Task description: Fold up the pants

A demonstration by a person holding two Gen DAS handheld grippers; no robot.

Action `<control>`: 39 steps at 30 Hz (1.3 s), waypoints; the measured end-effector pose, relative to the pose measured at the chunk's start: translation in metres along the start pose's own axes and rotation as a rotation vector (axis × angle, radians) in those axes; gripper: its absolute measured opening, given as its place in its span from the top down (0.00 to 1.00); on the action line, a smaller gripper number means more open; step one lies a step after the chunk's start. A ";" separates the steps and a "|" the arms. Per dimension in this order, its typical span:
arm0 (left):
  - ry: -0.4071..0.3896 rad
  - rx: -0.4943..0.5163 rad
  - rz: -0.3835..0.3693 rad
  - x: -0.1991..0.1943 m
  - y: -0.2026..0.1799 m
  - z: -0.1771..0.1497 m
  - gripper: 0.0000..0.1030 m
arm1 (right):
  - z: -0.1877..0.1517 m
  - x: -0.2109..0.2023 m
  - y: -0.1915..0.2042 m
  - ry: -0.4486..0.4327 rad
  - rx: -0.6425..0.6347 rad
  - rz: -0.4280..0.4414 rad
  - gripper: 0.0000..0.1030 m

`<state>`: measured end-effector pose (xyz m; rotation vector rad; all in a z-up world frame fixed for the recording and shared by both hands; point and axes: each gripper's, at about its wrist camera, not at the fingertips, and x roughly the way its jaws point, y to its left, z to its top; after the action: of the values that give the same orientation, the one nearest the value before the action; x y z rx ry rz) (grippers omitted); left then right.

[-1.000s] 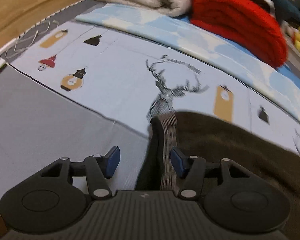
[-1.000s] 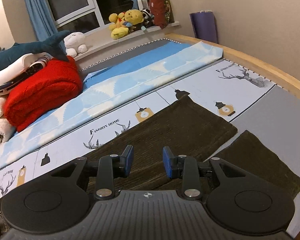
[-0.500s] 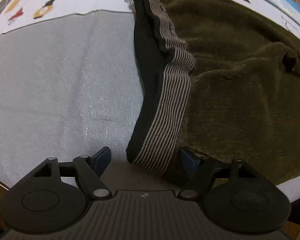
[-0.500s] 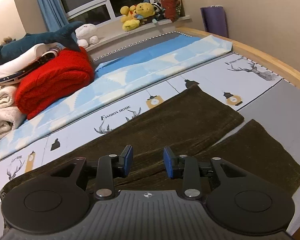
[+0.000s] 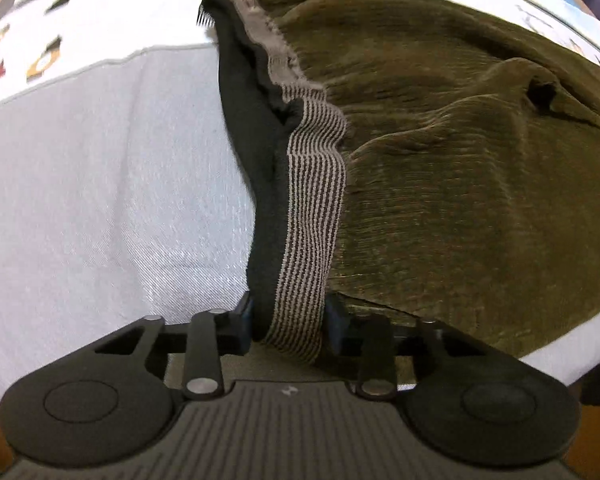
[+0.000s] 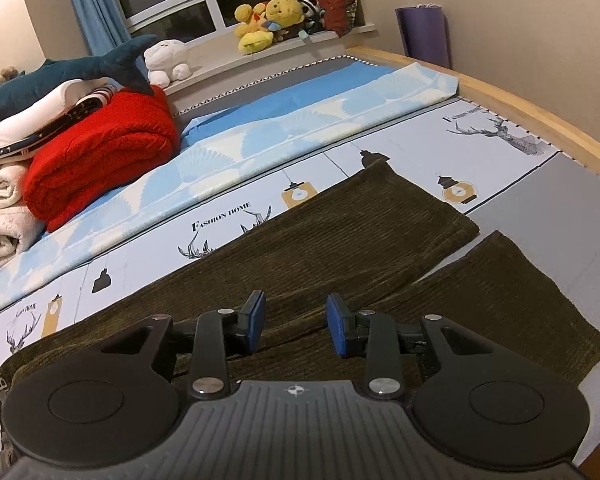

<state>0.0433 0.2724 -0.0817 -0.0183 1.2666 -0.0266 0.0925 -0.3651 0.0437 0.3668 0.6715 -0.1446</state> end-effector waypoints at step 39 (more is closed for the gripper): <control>-0.169 0.204 0.155 -0.067 -0.097 0.030 0.24 | -0.001 0.011 0.022 0.040 -0.032 0.026 0.65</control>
<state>0.0506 0.1769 -0.0057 0.2489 1.0880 -0.0195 0.1055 -0.3447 0.0419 0.3480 0.7074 -0.1015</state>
